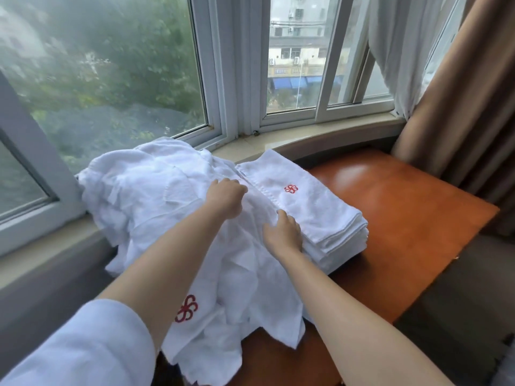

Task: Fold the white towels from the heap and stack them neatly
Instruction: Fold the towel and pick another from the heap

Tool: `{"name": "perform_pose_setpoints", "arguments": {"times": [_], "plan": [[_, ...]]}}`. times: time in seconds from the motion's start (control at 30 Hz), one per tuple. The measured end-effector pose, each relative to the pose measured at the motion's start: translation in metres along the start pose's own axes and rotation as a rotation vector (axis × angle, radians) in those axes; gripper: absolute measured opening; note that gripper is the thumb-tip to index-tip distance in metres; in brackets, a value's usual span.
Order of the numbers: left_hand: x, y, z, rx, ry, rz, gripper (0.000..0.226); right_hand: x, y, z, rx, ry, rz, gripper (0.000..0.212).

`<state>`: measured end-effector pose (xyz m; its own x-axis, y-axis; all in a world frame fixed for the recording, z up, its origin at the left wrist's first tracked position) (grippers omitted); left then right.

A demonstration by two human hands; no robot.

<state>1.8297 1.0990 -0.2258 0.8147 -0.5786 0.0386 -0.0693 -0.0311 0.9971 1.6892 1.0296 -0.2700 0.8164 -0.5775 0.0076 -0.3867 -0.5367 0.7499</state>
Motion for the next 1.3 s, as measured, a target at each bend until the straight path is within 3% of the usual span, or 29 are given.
{"name": "perform_pose_setpoints", "arguments": {"times": [0.1, 0.17, 0.27, 0.37, 0.43, 0.5, 0.6, 0.67, 0.77, 0.8, 0.87, 0.93, 0.97, 1.03, 1.17, 1.3], "plan": [[-0.016, 0.011, -0.023, -0.006, 0.112, 0.171, 0.041, -0.001, -0.010, -0.023, 0.104, 0.044, -0.074, 0.059], [-0.020, 0.018, -0.041, -0.073, 0.240, 0.257, 0.047, 0.003, -0.022, -0.037, 0.293, 0.070, -0.135, 0.075], [-0.025, 0.019, -0.072, -0.212, 0.520, 0.162, 0.059, 0.010, -0.041, -0.050, 0.294, 0.086, -0.194, 0.091], [-0.030, 0.016, -0.096, -0.310, 0.699, 0.007, 0.054, 0.017, -0.047, -0.053, 0.083, 0.091, -0.050, 0.075], [-0.030, 0.017, -0.104, -0.453, 0.721, -0.035, 0.027, 0.017, -0.042, -0.061, 0.131, 0.110, 0.122, 0.056], [-0.031, 0.022, -0.109, -0.613, 0.712, -0.081, 0.014, 0.016, -0.038, -0.071, 0.245, 0.204, 0.176, 0.051], [-0.040, 0.047, -0.114, -0.746, 0.688, -0.029, 0.012, 0.009, -0.036, -0.089, 0.378, 0.448, 0.011, 0.072], [-0.053, 0.067, -0.112, -0.864, 0.651, -0.005, 0.014, 0.004, -0.036, -0.097, 0.388, 0.509, -0.118, 0.093], [-0.079, 0.089, -0.104, -1.058, 0.553, -0.062, 0.009, -0.008, -0.039, -0.116, 0.378, 0.595, -0.172, 0.110], [-0.087, 0.093, -0.103, -1.135, 0.489, -0.100, 0.011, -0.012, -0.040, -0.123, 0.392, 0.607, -0.165, 0.108], [-0.103, 0.097, -0.106, -1.325, 0.344, -0.073, 0.019, -0.017, -0.041, -0.131, 0.472, 0.558, -0.162, 0.077], [-0.122, 0.101, -0.116, -1.479, 0.345, 0.091, 0.010, -0.026, -0.043, -0.133, 0.554, 0.513, -0.168, 0.033], [-0.128, 0.098, -0.123, -1.499, 0.376, 0.180, 0.020, -0.032, -0.042, -0.132, 0.567, 0.506, -0.126, 0.019], [-0.139, 0.092, -0.129, -1.473, 0.392, 0.243, 0.026, -0.040, -0.037, -0.128, 0.672, 0.457, -0.050, 0.016], [-0.153, 0.068, -0.132, -1.308, 0.403, 0.169, 0.072, -0.059, -0.014, -0.143, 0.999, 0.370, -0.023, 0.036], [-0.157, 0.065, -0.129, -1.039, 0.367, 0.221, 0.088, -0.081, 0.030, -0.160, 1.144, 0.503, 0.230, 0.017]]}}
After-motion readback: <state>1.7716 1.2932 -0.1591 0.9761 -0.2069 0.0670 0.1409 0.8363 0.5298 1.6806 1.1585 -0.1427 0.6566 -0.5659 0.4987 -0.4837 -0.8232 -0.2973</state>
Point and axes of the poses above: each hand's wrist, its own x-axis towards the middle knuckle, its own y-axis out of the back of the hand, z = x × y, the point moved 3 cm from there along x, towards the middle knuckle, and after that the axes turned 14 degrees about y, right-handed, at the moved point
